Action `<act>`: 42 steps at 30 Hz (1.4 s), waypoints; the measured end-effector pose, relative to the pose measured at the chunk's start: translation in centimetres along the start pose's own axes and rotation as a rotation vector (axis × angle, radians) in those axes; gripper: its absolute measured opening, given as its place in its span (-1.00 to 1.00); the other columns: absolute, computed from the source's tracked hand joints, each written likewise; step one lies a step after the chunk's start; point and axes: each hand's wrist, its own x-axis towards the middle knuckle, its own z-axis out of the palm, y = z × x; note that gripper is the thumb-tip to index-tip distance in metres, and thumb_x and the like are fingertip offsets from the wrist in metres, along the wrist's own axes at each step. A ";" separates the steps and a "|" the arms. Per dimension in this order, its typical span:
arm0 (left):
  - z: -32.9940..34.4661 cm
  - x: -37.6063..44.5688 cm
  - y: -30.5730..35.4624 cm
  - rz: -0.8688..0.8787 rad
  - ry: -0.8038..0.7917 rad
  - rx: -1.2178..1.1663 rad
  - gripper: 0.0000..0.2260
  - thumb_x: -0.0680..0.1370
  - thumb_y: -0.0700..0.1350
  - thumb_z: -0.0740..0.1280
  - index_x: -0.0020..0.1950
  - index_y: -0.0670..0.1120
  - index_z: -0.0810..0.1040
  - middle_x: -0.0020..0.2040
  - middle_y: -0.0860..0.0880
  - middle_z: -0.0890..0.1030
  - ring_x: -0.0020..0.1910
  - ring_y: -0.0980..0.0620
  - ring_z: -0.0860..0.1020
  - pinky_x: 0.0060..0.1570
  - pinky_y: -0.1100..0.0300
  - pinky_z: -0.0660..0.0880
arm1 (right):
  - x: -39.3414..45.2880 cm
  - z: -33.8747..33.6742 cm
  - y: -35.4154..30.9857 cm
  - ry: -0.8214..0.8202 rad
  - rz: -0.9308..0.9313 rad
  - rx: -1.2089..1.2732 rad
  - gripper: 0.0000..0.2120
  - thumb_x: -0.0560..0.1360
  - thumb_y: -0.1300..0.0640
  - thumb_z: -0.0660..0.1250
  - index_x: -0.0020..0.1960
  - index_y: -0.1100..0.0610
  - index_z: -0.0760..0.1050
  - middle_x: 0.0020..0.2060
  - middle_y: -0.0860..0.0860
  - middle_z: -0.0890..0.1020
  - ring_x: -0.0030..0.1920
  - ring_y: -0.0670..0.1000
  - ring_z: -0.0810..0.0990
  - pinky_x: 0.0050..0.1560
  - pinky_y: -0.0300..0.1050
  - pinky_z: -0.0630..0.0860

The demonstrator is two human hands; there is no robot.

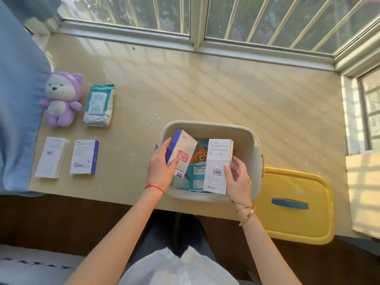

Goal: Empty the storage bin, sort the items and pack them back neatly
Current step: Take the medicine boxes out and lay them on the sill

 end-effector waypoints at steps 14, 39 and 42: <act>-17.4 -5.3 -4.5 -0.132 0.200 -0.351 -0.52 0.48 -0.14 0.42 0.36 0.11 0.40 0.15 0.08 0.58 0.03 0.17 0.58 -0.10 0.25 0.58 | -4.7 8.4 -10.0 -0.137 -0.054 0.127 -0.67 0.54 0.02 0.28 0.28 0.03 0.37 -0.07 -0.12 0.62 -0.07 -0.19 0.62 -0.13 -0.22 0.59; -42.0 5.7 -28.1 -0.297 0.112 -0.364 -0.53 0.48 -0.13 0.42 0.37 0.03 0.41 0.21 0.09 0.56 0.05 0.17 0.58 -0.10 0.20 0.60 | -10.9 42.3 -20.3 -0.135 0.175 0.162 -0.59 0.54 0.06 0.28 0.35 0.12 0.33 -0.01 0.09 0.64 -0.11 -0.13 0.63 -0.29 -0.31 0.56; -41.1 6.7 -29.1 -0.299 0.072 -0.382 -0.53 0.48 -0.14 0.43 0.36 0.02 0.42 0.22 0.08 0.56 0.08 0.15 0.58 -0.04 0.17 0.60 | -10.4 42.9 -20.3 -0.107 0.199 0.153 -0.60 0.55 0.05 0.27 0.34 0.09 0.32 -0.01 0.08 0.63 -0.10 -0.14 0.62 -0.28 -0.30 0.56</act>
